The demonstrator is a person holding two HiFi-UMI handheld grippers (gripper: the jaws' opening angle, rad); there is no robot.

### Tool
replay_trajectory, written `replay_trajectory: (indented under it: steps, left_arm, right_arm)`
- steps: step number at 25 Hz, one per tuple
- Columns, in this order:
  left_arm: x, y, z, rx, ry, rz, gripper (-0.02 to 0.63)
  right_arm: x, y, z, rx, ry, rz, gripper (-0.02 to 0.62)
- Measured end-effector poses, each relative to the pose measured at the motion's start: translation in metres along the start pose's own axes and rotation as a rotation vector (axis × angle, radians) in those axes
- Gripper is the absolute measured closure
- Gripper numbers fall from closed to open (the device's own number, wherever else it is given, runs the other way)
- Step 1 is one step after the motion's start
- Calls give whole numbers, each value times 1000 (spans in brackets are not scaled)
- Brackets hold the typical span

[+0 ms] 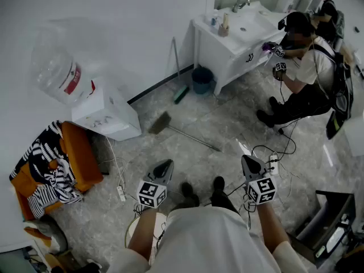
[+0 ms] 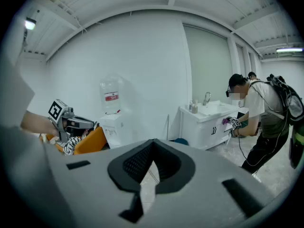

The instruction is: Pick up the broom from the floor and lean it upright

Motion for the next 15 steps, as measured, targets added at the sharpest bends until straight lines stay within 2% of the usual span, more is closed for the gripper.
replay_trajectory:
  steps: [15]
  left_arm:
    - [-27,-5,-7,1,46,16,583]
  right_arm:
    - [-25,-11,17,5,20,17,597]
Point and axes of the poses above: the fingertips, and each gripper's own axes: z forward along the fingers, x to its right, y out of its underside, the point moved 3 cm from there along -z, backward along the fingers, and after that the axes turned 7 degrees about -z, right-handed, at the moved point
